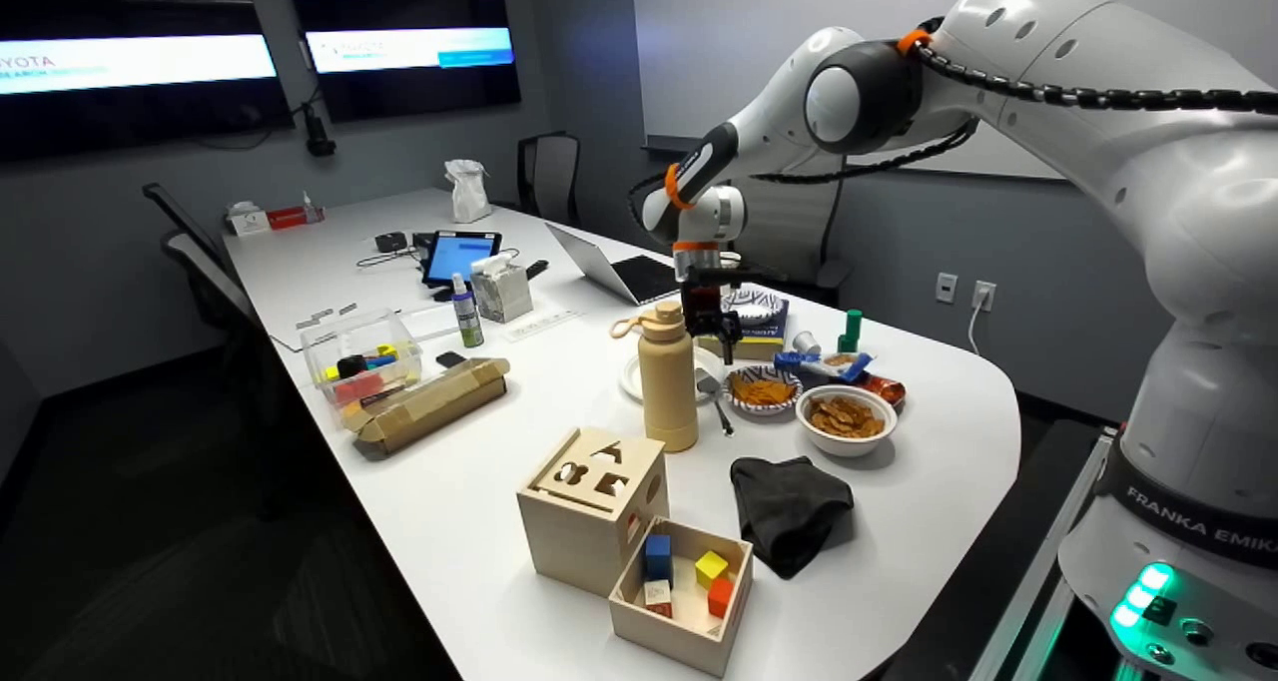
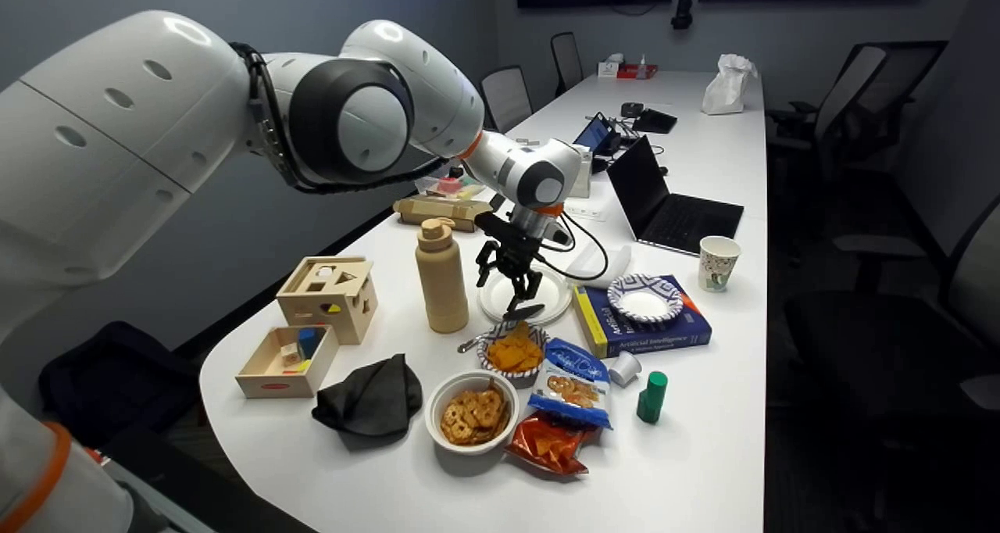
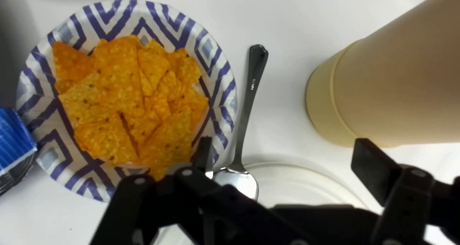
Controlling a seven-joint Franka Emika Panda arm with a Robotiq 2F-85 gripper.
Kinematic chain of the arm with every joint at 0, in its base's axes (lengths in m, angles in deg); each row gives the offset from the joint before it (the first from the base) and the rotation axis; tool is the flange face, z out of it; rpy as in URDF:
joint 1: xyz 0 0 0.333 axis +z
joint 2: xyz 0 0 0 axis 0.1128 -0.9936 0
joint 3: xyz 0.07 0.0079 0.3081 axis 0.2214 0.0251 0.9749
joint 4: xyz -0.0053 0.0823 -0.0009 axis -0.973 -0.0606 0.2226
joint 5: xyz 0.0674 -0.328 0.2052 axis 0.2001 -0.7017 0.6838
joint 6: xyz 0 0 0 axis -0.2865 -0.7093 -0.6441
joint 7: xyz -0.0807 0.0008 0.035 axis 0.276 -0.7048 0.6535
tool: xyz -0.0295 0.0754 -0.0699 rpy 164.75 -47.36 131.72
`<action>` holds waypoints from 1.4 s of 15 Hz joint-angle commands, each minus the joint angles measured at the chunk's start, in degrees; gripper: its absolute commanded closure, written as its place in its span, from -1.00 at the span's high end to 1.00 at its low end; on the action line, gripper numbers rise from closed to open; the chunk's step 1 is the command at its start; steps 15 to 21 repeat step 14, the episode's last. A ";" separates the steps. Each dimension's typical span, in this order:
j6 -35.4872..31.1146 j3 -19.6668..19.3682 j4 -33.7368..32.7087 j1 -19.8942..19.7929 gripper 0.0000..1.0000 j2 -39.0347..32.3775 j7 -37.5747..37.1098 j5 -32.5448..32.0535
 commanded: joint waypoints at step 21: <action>-13.30 -1.31 40.69 -6.25 1.00 27.26 7.98 11.24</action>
